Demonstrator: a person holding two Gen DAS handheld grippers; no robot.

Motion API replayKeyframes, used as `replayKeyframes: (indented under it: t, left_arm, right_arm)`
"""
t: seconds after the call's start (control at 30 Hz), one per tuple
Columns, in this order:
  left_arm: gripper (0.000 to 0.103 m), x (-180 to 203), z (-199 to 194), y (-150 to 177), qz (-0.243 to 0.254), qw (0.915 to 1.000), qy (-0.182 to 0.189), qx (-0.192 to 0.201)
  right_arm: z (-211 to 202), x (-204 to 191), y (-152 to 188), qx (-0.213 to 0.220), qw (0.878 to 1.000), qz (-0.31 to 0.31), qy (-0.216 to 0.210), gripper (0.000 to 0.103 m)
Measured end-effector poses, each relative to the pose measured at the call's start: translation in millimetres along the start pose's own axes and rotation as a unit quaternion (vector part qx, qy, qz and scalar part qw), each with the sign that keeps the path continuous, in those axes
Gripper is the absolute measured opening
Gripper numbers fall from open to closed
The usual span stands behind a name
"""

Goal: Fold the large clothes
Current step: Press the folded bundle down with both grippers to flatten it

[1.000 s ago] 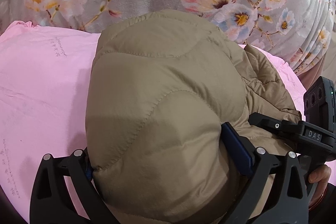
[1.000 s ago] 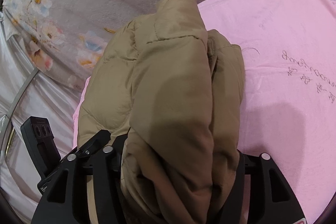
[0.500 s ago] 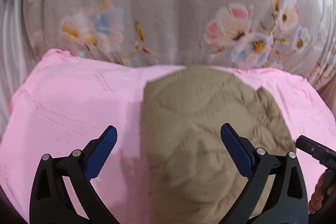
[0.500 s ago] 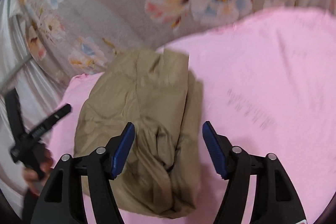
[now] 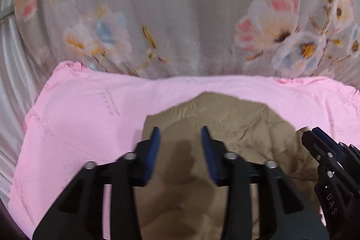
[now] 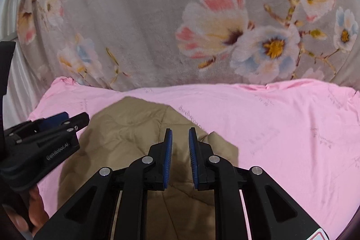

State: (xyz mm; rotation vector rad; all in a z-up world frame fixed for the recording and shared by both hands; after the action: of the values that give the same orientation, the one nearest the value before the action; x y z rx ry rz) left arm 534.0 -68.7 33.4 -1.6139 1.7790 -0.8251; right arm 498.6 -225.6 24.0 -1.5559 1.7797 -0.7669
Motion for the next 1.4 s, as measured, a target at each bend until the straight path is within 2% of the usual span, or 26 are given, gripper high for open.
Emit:
replayKeyframes:
  t: [0.03,0.1,0.2,0.4,0.53,0.9,1.0,1.13,1.3,1.4]
  left_arm:
    - [0.023,2,10,5,0.002,1.0000,0.000,-0.009]
    - [0.023,2,29,18,0.004,0.9998,-0.009,-0.019]
    - [0.024,1,44,30,0.004,0.9998,-0.007,-0.019]
    - [0.023,1,59,40,-0.008,0.9999,-0.008,0.001]
    - [0.023,3,65,44,-0.007,0.9999,-0.009,0.009]
    - [0.024,6,69,48,-0.002,0.9997,-0.019,0.013]
    - [0.030,2,59,51,-0.002,1.0000,-0.008,0.004]
    - [0.049,-11,17,66,-0.005,0.9999,0.011,0.005]
    - [0.052,-20,-22,109,-0.010,0.9992,0.031,-0.022]
    - [0.054,-22,-40,133,-0.001,0.9996,0.021,-0.020]
  right_arm:
    - [11,1,7,-0.012,1.000,0.005,0.000,0.014]
    - [32,3,23,-0.032,0.999,0.015,-0.005,0.014]
    - [47,3,37,-0.034,0.999,0.020,-0.012,0.014]
    - [59,-1,47,-0.035,0.999,0.005,-0.011,0.014]
    - [64,3,51,-0.037,0.999,0.019,-0.019,0.014]
    - [69,5,54,-0.058,0.998,0.028,-0.026,0.013]
    - [44,8,55,-0.068,0.997,0.025,-0.022,0.013]
    - [-6,14,72,-0.061,0.997,0.028,-0.039,0.014]
    - [-40,20,114,-0.071,0.997,0.029,-0.027,0.014]
    - [-57,17,139,-0.083,0.996,0.014,-0.018,0.015]
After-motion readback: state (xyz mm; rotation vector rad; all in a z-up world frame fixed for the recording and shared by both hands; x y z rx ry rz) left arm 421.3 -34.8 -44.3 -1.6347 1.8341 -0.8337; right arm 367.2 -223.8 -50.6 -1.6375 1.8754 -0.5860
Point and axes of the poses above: each gripper's, at about its wrist camera, not at the fingertips, and z roughly the way its jaws point, x to its right, y to its underside, the point moved 9 cm from there along z, roughly the way its jaws point, and after that the axes turned 3 degrees about -z, right-handed, at the moved point
